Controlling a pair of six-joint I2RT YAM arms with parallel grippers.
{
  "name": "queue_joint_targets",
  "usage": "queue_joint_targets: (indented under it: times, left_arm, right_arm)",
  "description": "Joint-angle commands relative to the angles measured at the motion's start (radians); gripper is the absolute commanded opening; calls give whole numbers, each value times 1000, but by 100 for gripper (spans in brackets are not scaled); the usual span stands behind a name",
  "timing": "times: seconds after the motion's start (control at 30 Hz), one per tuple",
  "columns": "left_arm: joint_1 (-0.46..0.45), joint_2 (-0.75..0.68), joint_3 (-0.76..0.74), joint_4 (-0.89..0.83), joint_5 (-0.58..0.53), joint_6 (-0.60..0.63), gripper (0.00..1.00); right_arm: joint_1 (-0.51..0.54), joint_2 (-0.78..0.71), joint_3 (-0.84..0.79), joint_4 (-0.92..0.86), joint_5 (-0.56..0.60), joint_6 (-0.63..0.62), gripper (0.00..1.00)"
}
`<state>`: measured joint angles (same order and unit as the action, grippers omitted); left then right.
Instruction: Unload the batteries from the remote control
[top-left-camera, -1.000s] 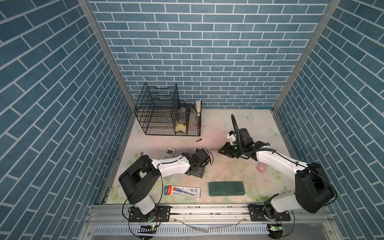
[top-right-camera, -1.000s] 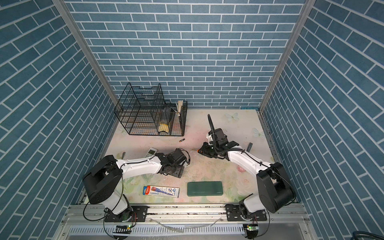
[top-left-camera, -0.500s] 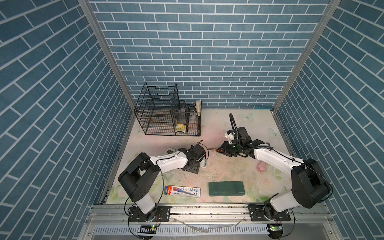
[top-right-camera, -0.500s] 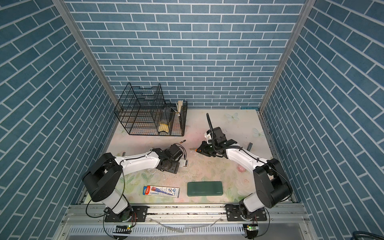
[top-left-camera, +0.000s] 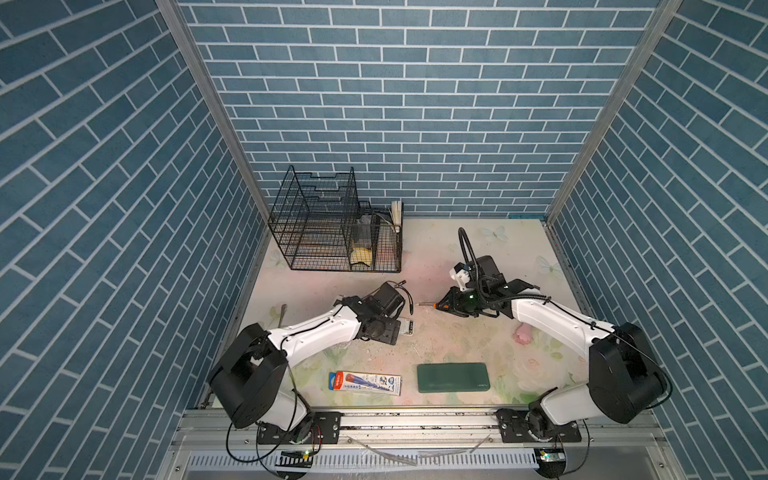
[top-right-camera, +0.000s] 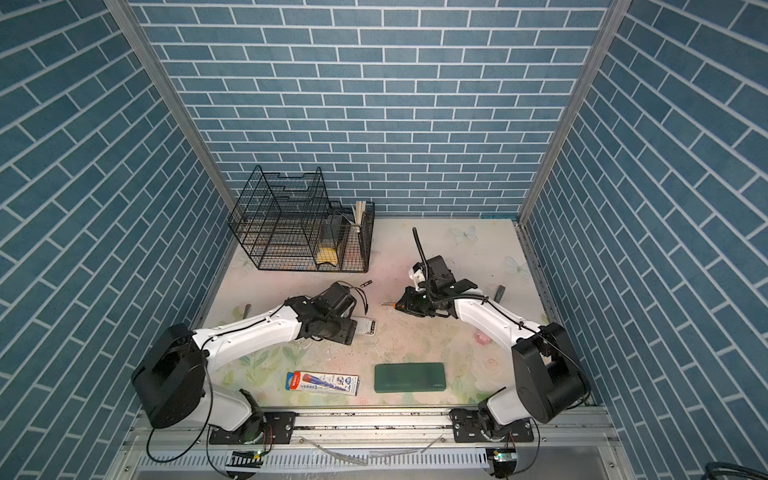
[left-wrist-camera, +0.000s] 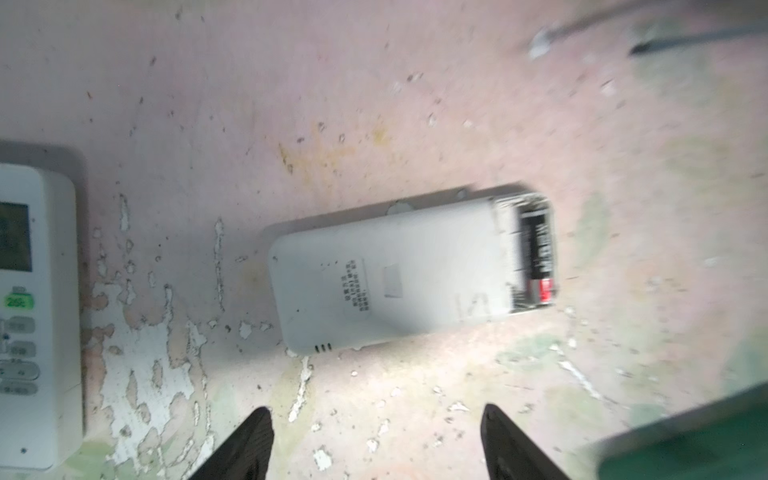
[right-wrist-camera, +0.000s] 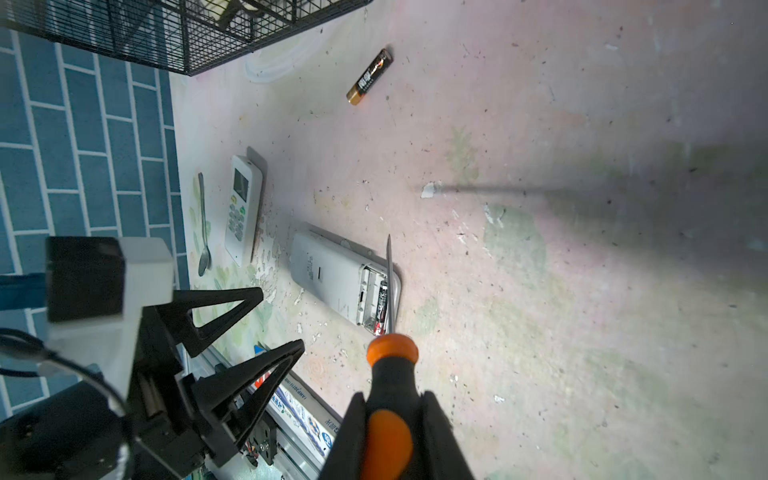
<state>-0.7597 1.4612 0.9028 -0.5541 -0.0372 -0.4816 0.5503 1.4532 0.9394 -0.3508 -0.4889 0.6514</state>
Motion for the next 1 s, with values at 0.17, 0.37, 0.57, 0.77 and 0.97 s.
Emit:
queue_joint_targets:
  times: [0.17, 0.37, 0.57, 0.77, 0.97]
  left_arm:
    - [149, -5, -68, 180, 184, -40, 78]
    - [180, 34, -72, 202, 203, -41, 78]
    - [183, 90, -68, 186, 195, -25, 77]
    - [182, 115, -71, 193, 186, -23, 76]
    - [183, 142, -67, 200, 183, -24, 75]
  right_arm:
    - [6, -38, -40, -37, -49, -65, 0]
    - [20, -62, -53, -35, -39, -57, 0]
    - [46, -71, -51, -40, -35, -59, 0]
    - [78, -70, -56, -50, -25, -76, 0]
    - [89, -61, -77, -46, -18, -73, 0]
